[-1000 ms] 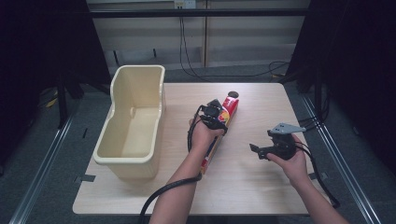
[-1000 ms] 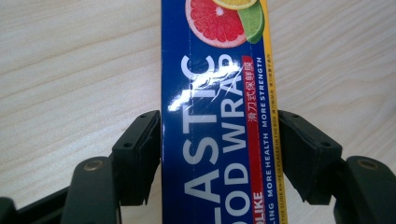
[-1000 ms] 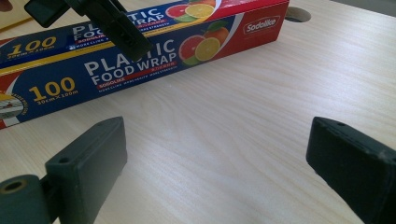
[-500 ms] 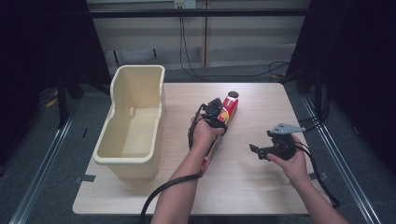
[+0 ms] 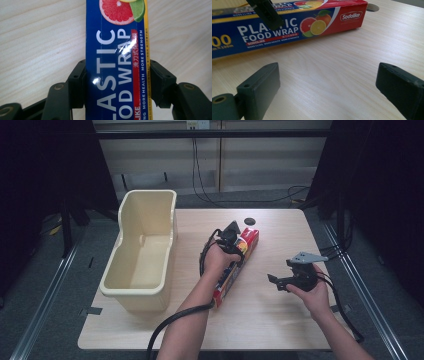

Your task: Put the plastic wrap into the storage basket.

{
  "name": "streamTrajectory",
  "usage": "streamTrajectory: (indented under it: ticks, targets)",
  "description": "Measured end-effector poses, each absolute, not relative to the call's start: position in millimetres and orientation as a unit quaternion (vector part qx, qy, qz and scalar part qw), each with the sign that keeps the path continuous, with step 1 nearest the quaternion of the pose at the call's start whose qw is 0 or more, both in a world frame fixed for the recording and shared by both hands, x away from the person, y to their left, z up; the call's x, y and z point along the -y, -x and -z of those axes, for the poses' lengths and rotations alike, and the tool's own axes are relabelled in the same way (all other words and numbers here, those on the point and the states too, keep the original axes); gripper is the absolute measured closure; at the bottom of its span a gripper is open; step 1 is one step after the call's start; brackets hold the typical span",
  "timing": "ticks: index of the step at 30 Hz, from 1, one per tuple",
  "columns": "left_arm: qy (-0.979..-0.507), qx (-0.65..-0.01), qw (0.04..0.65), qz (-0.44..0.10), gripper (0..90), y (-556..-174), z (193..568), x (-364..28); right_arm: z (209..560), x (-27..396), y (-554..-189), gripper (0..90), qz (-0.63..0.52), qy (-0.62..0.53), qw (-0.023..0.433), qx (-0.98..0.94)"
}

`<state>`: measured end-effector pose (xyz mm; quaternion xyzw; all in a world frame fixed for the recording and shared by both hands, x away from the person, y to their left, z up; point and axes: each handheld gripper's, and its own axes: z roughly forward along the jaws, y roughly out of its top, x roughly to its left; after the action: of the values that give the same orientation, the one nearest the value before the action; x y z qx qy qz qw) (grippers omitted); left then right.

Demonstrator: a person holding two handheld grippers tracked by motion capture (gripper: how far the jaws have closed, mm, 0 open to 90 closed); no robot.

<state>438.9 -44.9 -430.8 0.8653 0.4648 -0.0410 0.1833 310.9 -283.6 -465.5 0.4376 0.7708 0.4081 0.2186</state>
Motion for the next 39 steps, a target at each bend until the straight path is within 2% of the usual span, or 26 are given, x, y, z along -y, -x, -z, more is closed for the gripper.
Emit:
streamTrajectory:
  ticks: [39]
  targets:
    - [-0.86,-0.479,0.169,0.053,41.4,-434.1,340.8,1.0,466.2,281.9,-310.3,1.8,-0.419,-0.419,0.206,-0.779]
